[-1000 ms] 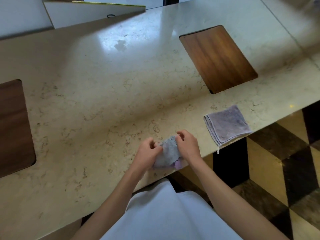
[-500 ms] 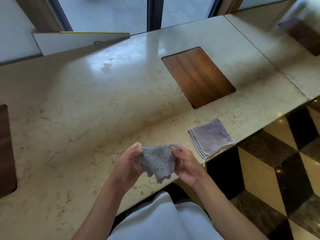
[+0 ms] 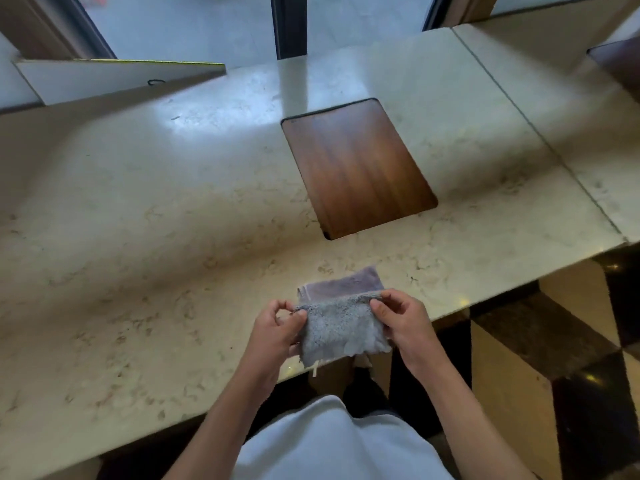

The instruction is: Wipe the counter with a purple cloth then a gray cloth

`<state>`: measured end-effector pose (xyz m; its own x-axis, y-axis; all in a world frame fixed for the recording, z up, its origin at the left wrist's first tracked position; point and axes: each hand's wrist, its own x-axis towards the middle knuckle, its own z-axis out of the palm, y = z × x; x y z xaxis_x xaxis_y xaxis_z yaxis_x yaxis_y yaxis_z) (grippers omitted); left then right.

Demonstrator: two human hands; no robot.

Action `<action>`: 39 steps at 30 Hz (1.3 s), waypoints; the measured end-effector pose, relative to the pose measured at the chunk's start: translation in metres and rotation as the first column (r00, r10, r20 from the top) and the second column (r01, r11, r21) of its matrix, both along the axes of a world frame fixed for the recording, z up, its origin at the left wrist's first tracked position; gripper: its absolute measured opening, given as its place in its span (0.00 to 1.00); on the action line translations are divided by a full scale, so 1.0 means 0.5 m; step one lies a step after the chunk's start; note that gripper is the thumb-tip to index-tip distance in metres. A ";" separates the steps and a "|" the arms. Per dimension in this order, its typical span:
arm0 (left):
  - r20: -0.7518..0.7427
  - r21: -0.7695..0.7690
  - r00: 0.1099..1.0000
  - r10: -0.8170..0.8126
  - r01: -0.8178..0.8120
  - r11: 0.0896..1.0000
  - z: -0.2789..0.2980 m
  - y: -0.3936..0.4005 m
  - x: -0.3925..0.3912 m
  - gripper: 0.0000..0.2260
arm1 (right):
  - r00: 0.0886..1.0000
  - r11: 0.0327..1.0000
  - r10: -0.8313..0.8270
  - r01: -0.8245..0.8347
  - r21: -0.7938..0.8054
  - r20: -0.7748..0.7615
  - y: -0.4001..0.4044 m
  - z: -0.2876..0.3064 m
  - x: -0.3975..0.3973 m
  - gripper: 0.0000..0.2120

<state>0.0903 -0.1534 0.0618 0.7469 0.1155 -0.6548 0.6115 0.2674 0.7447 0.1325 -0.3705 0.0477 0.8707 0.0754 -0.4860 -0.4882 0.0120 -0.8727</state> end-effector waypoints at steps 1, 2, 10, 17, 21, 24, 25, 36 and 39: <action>-0.023 0.011 0.999 0.026 -0.026 1.000 -0.003 -0.049 0.007 0.04 | 1.000 0.999 0.015 -0.015 -0.036 -0.002 -0.040 -0.007 0.016 0.06; -0.045 0.017 0.998 0.048 -0.048 0.999 -0.007 -0.094 0.016 0.04 | 1.000 0.997 0.028 -0.028 -0.075 -0.005 -0.078 -0.014 0.032 0.07; -0.171 0.168 0.977 -0.124 0.153 0.974 -0.065 -0.321 0.115 0.03 | 0.989 0.906 0.130 -0.147 -0.396 -0.071 -0.289 -0.045 0.136 0.05; -0.051 0.871 0.908 -0.415 0.244 0.426 -0.107 -0.362 0.193 0.03 | 0.965 0.678 0.262 -0.166 -0.716 0.025 -0.293 -0.092 0.209 0.05; -0.113 0.926 0.915 -0.388 0.239 0.293 -0.133 -0.361 0.215 0.06 | 0.950 0.636 0.296 -0.120 -0.762 0.098 -0.285 -0.105 0.232 0.03; -0.134 0.941 0.921 -0.365 0.234 0.245 -0.138 -0.365 0.223 0.08 | 0.947 0.618 0.298 -0.092 -0.780 0.124 -0.287 -0.106 0.253 0.02; -0.133 0.945 0.925 -0.355 0.226 0.237 -0.138 -0.368 0.226 0.08 | 0.946 0.607 0.299 -0.087 -0.790 0.126 -0.289 -0.108 0.259 0.02; -0.062 0.983 0.911 -0.408 0.127 0.132 -0.121 -0.407 0.231 0.19 | 0.760 0.370 0.611 -0.027 -0.929 0.221 -0.309 -0.095 0.244 0.15; -0.161 0.973 0.771 -0.617 0.227 0.030 -0.143 -0.424 0.194 0.27 | 0.577 0.194 0.812 -0.117 -0.974 0.092 -0.328 -0.120 0.211 0.24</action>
<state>0.1871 -0.3653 -0.0098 0.9917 0.0582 -0.1146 0.0887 -0.9549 0.2833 0.2378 -0.5347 -0.0124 0.8863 0.4537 -0.0932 0.4229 -0.8747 -0.2369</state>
